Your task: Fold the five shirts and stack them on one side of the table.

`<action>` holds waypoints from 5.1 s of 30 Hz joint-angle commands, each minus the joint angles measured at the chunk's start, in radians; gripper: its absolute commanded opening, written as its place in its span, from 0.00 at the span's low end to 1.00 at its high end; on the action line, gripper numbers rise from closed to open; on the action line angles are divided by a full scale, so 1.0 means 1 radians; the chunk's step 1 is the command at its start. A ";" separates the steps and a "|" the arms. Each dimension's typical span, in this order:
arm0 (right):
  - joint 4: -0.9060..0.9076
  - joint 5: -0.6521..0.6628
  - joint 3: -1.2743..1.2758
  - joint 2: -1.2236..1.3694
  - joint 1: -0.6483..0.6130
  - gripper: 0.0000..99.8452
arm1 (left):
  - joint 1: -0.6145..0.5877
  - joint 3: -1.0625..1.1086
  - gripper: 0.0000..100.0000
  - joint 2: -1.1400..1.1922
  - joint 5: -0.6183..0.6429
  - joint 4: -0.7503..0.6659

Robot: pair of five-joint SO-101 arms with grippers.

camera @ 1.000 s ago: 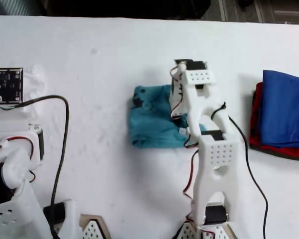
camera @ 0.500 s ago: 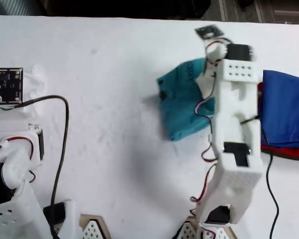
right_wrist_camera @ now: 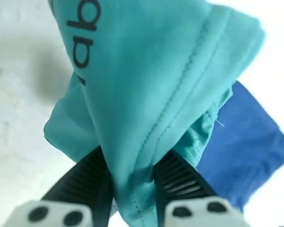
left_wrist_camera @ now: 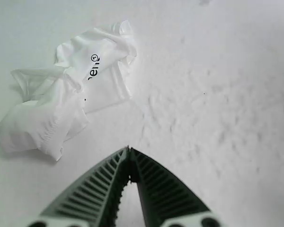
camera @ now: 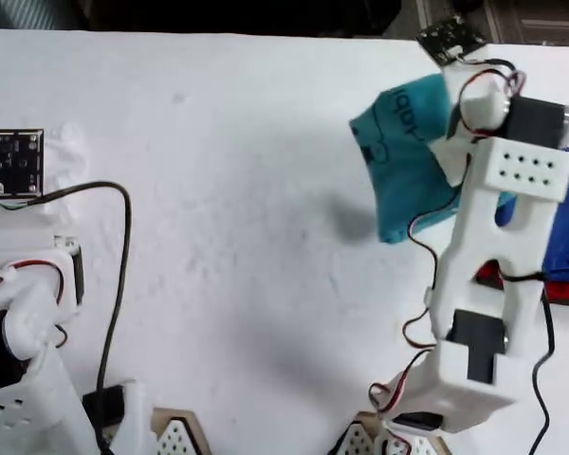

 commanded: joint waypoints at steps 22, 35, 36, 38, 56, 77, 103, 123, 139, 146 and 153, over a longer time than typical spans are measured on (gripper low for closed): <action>-0.038 0.836 -0.272 -0.117 0.417 0.02 | -0.002 -0.003 0.02 -0.007 -0.006 -0.018; -0.111 0.976 -0.281 0.048 0.476 0.02 | -0.004 -0.002 0.02 -0.007 -0.006 -0.014; -0.110 0.990 -0.281 0.050 0.478 0.02 | -0.002 -0.002 0.02 -0.007 -0.006 -0.015; -0.105 1.002 -0.282 0.047 0.479 0.02 | -0.002 -0.002 0.02 -0.007 -0.006 -0.018; -0.007 1.030 -0.256 0.044 0.510 0.02 | -0.001 -0.002 0.02 -0.004 -0.006 -0.020; -0.644 0.626 -0.265 0.495 0.409 0.35 | -0.001 0.000 0.02 -0.007 -0.006 -0.011; -0.051 0.423 -0.342 0.568 0.521 0.02 | -0.001 0.000 0.02 -0.007 -0.005 -0.018; -0.001 0.305 -0.315 0.401 0.472 0.02 | -0.001 -0.002 0.02 -0.007 -0.005 -0.020; -0.001 0.293 0.132 0.240 0.479 0.02 | -0.001 -0.002 0.02 -0.005 -0.005 -0.018; -0.059 0.296 0.109 0.154 0.628 0.02 | -0.001 -0.002 0.02 -0.007 -0.005 -0.020; -0.234 0.296 0.149 0.367 0.739 0.02 | -0.001 0.000 0.02 -0.007 -0.005 -0.020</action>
